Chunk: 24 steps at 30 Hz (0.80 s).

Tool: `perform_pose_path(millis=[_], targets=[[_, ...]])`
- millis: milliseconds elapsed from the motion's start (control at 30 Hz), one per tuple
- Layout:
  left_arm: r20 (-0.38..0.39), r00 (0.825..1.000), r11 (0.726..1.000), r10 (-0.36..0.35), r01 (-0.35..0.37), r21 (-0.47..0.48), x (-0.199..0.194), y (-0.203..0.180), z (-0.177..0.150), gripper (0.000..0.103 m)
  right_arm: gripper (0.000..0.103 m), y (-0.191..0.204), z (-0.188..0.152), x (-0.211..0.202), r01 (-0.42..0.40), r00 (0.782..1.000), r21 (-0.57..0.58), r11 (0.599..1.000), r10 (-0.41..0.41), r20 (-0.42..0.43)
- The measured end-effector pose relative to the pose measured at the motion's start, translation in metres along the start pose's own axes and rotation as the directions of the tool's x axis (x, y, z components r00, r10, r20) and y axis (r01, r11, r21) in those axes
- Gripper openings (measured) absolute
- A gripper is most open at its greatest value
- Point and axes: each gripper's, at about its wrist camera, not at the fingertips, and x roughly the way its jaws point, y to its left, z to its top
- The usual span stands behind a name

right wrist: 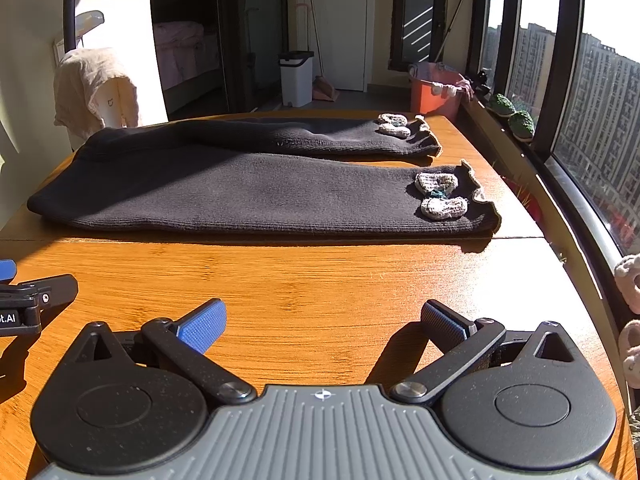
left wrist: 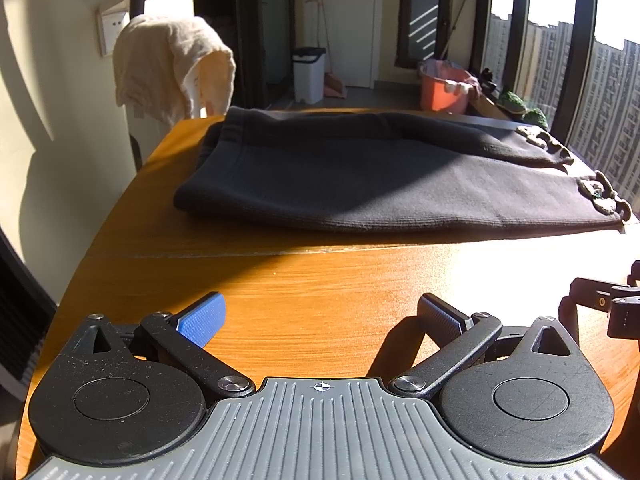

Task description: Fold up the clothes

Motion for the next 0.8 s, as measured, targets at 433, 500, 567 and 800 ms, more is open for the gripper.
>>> perform_pose_path(millis=[433, 500, 567, 800], targets=[[0.084, 0.983, 0.986, -0.164, 0.162, 0.029, 0.03, -0.01, 0.081, 0.103, 0.103, -0.031, 0.057, 0.051, -0.015, 1.0, 0.043, 0.999, 0.016, -0.024], [0.006, 0.989, 0.988, -0.15, 0.15, 0.033, 0.055, -0.012, 0.083, 0.103, 0.103, -0.037, 0.069, 0.063, -0.002, 1.0, 0.06, 0.998, 0.003, -0.03], [-0.049, 0.986, 0.987, -0.158, 0.159, 0.018, 0.07, -0.008, 0.076, 0.103, 0.103, -0.032, 0.06, 0.064, 0.016, 1.0, 0.013, 1.0, -0.016, -0.018], [-0.006, 0.985, 0.979, -0.174, 0.174, 0.105, 0.046, -0.003, 0.039, 0.103, 0.103, -0.026, 0.034, 0.04, 0.003, 1.0, -0.014, 1.0, -0.003, -0.023]])
